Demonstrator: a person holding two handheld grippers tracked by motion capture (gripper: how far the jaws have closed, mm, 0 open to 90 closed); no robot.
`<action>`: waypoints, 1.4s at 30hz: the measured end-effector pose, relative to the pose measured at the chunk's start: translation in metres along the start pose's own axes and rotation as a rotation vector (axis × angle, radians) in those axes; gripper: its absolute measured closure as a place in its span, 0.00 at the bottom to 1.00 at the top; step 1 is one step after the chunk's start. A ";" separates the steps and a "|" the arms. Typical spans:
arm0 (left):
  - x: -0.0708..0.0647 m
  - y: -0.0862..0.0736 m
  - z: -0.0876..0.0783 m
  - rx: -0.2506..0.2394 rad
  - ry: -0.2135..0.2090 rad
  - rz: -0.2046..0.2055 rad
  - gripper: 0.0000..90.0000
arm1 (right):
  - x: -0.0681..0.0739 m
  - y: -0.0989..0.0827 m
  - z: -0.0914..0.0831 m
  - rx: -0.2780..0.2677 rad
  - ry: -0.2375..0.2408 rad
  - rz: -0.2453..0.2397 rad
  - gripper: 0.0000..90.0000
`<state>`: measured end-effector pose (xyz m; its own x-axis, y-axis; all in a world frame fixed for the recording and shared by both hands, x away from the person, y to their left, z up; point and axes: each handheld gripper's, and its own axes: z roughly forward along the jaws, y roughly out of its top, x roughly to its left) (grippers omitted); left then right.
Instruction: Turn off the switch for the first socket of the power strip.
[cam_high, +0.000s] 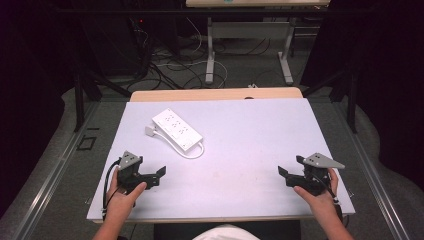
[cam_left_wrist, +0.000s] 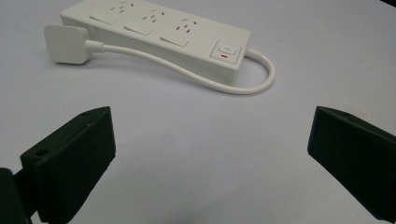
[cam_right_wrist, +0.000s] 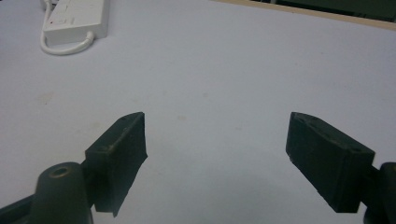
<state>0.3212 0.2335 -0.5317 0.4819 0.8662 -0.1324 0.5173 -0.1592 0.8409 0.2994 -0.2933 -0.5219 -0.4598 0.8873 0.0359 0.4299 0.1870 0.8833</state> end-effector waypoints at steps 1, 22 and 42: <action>0.000 0.000 0.000 0.001 0.003 -0.005 0.01 | 0.000 0.000 0.000 0.000 0.000 0.000 0.22; 0.006 0.001 0.000 0.021 -0.003 -0.080 0.00 | -0.008 -0.012 0.001 0.013 -0.005 0.027 0.21; -0.004 0.027 0.000 0.025 0.000 -0.044 0.16 | -0.007 -0.013 0.003 0.021 0.013 0.027 0.21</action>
<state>0.3336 0.2258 -0.5087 0.4580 0.8727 -0.1692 0.5558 -0.1325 0.8207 0.2997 -0.3005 -0.5354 -0.4577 0.8867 0.0658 0.4582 0.1718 0.8721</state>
